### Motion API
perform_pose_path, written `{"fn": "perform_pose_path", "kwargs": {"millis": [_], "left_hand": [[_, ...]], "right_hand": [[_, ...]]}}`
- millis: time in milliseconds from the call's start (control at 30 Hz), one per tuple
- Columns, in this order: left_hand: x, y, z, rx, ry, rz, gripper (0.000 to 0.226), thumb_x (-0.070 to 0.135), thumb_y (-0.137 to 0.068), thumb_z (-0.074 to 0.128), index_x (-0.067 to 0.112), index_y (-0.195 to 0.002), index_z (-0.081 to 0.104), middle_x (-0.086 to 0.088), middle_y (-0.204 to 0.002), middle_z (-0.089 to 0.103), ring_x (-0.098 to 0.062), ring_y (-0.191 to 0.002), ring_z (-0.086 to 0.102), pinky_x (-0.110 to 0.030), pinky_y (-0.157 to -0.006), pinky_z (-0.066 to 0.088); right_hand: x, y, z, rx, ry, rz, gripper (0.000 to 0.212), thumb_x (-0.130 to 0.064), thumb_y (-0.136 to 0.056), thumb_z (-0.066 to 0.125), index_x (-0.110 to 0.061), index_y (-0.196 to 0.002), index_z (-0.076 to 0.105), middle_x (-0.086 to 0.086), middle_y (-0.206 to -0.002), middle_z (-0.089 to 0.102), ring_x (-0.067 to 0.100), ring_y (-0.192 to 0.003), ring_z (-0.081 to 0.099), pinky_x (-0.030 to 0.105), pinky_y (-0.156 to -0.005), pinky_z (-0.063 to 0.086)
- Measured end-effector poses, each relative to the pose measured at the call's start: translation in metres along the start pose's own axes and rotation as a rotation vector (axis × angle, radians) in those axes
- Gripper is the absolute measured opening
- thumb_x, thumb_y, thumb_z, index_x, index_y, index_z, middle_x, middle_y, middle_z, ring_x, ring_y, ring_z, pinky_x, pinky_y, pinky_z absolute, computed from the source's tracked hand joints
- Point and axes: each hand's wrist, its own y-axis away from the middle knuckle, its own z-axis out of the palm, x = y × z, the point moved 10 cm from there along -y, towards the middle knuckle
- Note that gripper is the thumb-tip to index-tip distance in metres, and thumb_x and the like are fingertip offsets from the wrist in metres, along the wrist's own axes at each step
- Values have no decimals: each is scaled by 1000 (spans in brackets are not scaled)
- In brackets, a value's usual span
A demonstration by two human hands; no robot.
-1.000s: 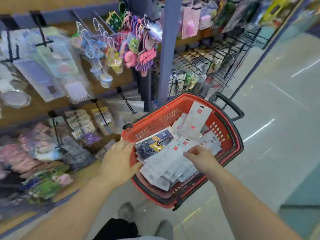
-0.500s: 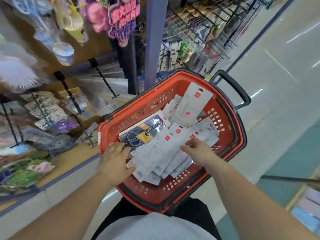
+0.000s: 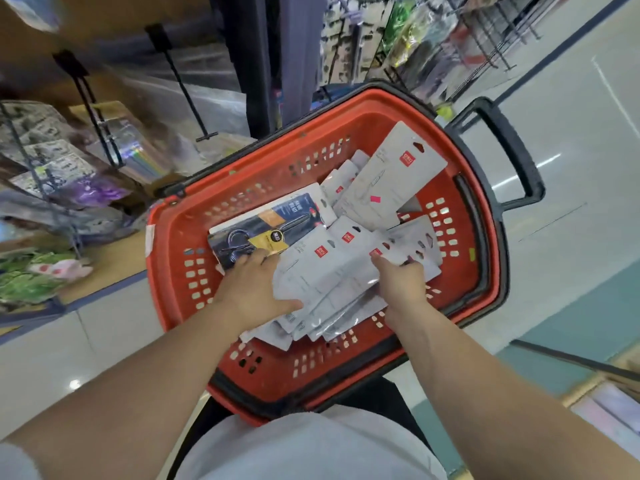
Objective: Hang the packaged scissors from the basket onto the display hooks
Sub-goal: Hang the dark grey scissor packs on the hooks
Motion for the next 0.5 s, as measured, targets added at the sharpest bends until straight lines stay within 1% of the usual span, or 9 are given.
{"fn": "perform_pose_path", "kwargs": {"millis": [33, 67, 133, 200, 267, 333, 400, 433, 500], "left_hand": [[4, 0, 10, -31, 35, -22, 128, 91, -69, 64, 19, -165, 23, -2, -170, 17, -31, -152, 25, -50, -124, 31], [7, -1, 18, -53, 68, -43, 135, 94, -63, 65, 20, -167, 18, -1, -172, 7, -32, -156, 19, -51, -126, 28], [13, -1, 33, -97, 122, -64, 148, 99, -54, 65, 23, -168, 10, 4, -174, -7, -31, -160, 6, -51, -129, 21], [17, -1, 42, -125, 130, -79, 156, 100, -46, 64, 24, -168, 4, 3, -175, -7, -30, -160, 4, -52, -129, 19], [17, -4, 43, -102, 120, -89, 153, 93, -50, 72, 23, -167, 4, 0, -174, 4, -31, -159, 12, -50, -128, 24], [12, -10, 37, -54, 171, -111, 137, 75, -62, 84, 22, -166, 13, -4, -169, 21, -30, -153, 27, -45, -123, 33], [5, -16, 28, -27, 258, -134, 112, 53, -71, 89, 23, -162, 31, -5, -157, 44, -28, -141, 46, -38, -113, 43], [3, -19, 24, -22, 309, -136, 96, 43, -74, 89, 24, -155, 42, -4, -147, 56, -27, -132, 55, -35, -105, 47], [-5, -22, 16, -8, 460, -166, 62, 25, -77, 90, 25, -132, 62, 1, -119, 71, -25, -113, 66, -30, -88, 50]], "right_hand": [[3, -2, 3, -39, -39, 26, 57, -29, -87, 80, -11, -133, 53, 12, -121, 71, 31, -104, 71, 44, -90, 61], [5, -1, 10, -97, -68, 47, 42, -26, -89, 78, -12, -123, 58, 13, -113, 74, 32, -99, 74, 47, -88, 63], [7, 4, 29, -249, -111, 77, 26, -17, -95, 72, -13, -117, 58, 16, -114, 73, 36, -101, 74, 53, -89, 62], [6, 15, 52, -418, -125, 81, 26, -13, -99, 66, -12, -124, 57, 16, -116, 72, 38, -105, 73, 53, -94, 60], [2, 27, 71, -528, -99, 69, 30, -16, -100, 66, -15, -129, 57, 12, -110, 73, 35, -104, 73, 52, -99, 58], [-3, 32, 83, -580, -55, 57, 29, -25, -102, 66, -20, -130, 58, 8, -105, 73, 30, -101, 72, 50, -99, 59], [-9, 34, 93, -609, -27, 57, 24, -38, -103, 61, -26, -124, 62, 4, -106, 71, 26, -105, 71, 49, -101, 58], [-11, 34, 97, -624, -23, 67, 24, -45, -104, 56, -29, -120, 65, 3, -110, 70, 23, -108, 69, 50, -103, 55], [-16, 36, 109, -669, -20, 78, 33, -54, -106, 46, -33, -118, 69, 1, -117, 70, 19, -112, 64, 49, -106, 49]]}}
